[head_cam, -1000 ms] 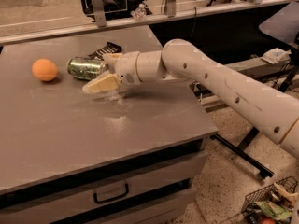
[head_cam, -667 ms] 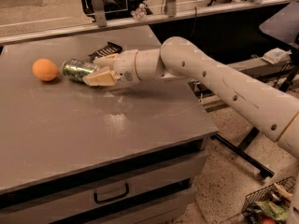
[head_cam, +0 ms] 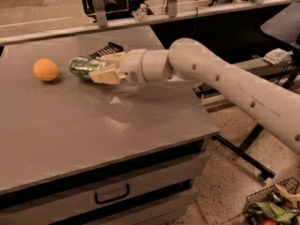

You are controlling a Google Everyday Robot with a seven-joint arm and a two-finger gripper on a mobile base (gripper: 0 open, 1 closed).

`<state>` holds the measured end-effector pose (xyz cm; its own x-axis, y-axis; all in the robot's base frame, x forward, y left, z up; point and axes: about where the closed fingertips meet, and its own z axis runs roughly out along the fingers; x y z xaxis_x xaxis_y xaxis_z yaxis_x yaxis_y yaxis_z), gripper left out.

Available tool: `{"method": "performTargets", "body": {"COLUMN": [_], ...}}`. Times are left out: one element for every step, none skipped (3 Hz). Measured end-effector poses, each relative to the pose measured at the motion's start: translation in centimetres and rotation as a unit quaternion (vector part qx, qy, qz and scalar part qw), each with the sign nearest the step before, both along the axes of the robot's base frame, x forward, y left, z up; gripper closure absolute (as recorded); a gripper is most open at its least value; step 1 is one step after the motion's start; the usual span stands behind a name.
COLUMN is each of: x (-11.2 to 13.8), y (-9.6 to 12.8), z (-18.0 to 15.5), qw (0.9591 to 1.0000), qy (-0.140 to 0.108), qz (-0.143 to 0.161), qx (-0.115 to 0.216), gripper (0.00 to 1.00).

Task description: Move green can near rxbar chocolate

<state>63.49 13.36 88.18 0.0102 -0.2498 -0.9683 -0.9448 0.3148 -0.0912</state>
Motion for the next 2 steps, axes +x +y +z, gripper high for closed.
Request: {"method": "performTargets", "body": {"x": [-1.0,-2.0], "y": [-5.2,-9.5], "z": [0.3,0.4], "qw": [0.9979,0.9924], "qy": [0.007,0.014], "qz": [-0.065,-0.122], "qx": [-0.003,-0.01], "gripper": [1.0,1.0]}}
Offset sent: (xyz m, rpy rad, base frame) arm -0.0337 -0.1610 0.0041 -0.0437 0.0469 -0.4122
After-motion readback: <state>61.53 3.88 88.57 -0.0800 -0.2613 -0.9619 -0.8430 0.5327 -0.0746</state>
